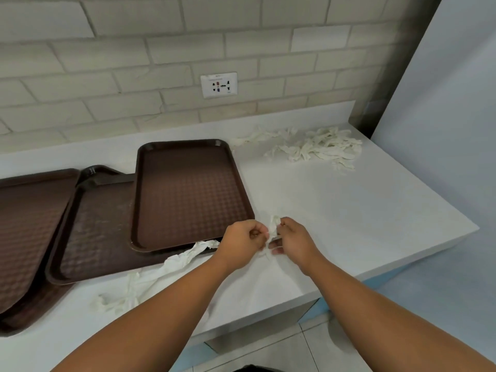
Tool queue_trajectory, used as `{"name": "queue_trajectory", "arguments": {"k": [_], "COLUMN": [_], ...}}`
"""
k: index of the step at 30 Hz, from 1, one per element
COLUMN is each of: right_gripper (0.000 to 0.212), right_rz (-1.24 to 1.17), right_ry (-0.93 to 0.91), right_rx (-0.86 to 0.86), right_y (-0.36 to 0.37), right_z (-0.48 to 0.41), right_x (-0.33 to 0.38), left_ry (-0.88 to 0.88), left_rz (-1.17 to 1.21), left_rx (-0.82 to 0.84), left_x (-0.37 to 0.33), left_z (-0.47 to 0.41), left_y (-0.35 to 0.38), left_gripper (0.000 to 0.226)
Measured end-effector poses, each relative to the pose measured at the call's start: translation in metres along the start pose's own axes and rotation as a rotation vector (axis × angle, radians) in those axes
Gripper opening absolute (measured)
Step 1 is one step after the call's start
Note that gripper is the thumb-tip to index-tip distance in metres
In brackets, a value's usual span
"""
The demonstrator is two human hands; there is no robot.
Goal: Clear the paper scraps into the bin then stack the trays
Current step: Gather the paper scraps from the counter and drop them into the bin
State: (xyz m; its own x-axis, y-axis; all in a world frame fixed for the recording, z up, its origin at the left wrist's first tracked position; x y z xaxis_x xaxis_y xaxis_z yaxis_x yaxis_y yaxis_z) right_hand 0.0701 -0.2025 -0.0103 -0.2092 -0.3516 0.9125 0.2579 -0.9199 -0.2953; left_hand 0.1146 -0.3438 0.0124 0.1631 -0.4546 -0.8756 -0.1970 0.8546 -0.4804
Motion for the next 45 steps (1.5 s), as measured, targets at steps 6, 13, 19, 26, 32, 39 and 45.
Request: {"name": "queue_trajectory", "arguments": {"k": [6,13,19,26,32,39,45], "right_gripper": [0.036,0.033,0.038,0.054,0.044,0.053,0.046], "right_rz": [-0.2,0.102,0.135,0.188,0.239,0.159,0.199], "right_ry": [0.068,-0.084,-0.129,-0.139,-0.136,-0.15,-0.163], "right_rx": [0.126,0.015,-0.005,-0.01,0.007,-0.021,0.032], "right_y": [0.042,0.067,0.082,0.086,0.079,0.054,0.028], "right_z": [0.014,0.012,0.018,0.031,0.043,0.052,0.066], "right_x": [0.026,0.03,0.034,0.03,0.029,0.028,0.013], "left_ry": [0.063,0.145,0.285,0.144,0.195,0.058,-0.088], "left_rz": [0.074,-0.096,-0.812,-0.98,-0.902,-1.08,-1.121], "left_rx": [-0.042,-0.105,-0.306,-0.227,-0.302,-0.198,-0.177], "left_x": [-0.006,0.007,0.046,0.085,0.086,0.086,0.097], "left_z": [0.014,0.036,0.059,0.075,0.073,0.086,0.088], "left_y": [-0.023,-0.076,-0.134,-0.142,-0.147,-0.138,-0.133], "left_gripper": [0.01,0.016,0.018,0.031,0.014,0.029,0.03]}}
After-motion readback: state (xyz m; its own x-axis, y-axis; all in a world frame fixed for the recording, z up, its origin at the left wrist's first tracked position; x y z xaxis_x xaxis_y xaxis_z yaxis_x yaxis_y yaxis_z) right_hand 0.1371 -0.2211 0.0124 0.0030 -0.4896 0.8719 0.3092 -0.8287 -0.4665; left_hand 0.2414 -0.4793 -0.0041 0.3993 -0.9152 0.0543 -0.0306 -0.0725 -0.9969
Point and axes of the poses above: each hand's wrist, its own z-axis away from the middle knuckle, its own y-axis out of the palm, x = y × z, the point moved 8 cm from there along -z, towards the middle knuckle, and after that the axes turned 7 degrees about -x, right-handed, at the moved point
